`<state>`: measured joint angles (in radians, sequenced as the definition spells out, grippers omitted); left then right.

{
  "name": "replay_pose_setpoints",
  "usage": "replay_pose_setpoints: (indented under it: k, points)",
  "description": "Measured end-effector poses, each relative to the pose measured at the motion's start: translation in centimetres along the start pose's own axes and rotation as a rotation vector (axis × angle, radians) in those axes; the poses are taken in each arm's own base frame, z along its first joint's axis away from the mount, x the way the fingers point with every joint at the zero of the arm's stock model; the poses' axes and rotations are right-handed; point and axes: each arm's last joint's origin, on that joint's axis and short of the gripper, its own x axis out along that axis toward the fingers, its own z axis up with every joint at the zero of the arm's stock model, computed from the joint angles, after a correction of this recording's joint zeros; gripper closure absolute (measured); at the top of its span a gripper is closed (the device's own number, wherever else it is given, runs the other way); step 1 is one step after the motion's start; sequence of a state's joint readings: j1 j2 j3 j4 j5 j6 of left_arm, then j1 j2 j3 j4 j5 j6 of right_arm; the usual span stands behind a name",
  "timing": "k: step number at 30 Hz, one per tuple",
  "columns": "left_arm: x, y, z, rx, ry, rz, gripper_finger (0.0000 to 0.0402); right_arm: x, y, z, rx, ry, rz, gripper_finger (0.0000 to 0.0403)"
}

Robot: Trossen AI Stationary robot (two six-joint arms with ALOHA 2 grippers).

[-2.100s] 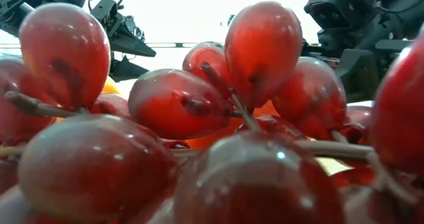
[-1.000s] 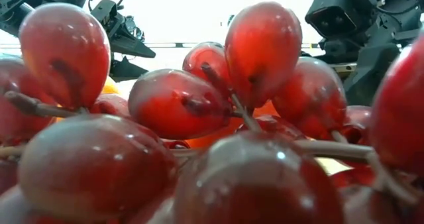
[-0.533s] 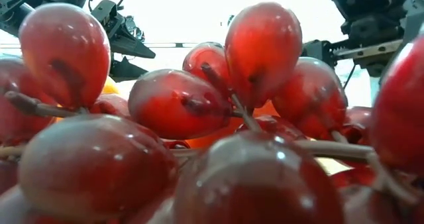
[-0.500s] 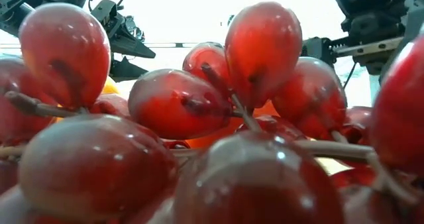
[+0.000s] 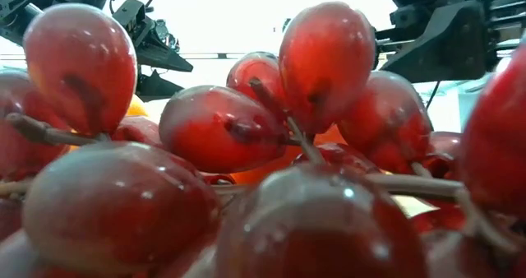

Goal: Pick & Place Food Item
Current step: Put the green tuna can into the yellow bin

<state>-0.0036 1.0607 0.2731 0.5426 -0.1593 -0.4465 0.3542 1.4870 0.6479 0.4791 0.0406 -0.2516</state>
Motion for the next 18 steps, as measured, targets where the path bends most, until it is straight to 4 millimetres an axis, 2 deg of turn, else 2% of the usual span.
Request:
replay_pose_setpoints:
  k: [6,18]
  points:
    - [0.0,0.0,0.0,0.000,0.000,0.000,0.0101,0.8,-0.5,-0.7,0.016,-0.029,0.085,0.0094]
    - [0.0,0.0,0.0,0.006,-0.001,0.001,0.0100,0.8,-0.6,-1.4,0.026,0.029,0.142,0.0094]
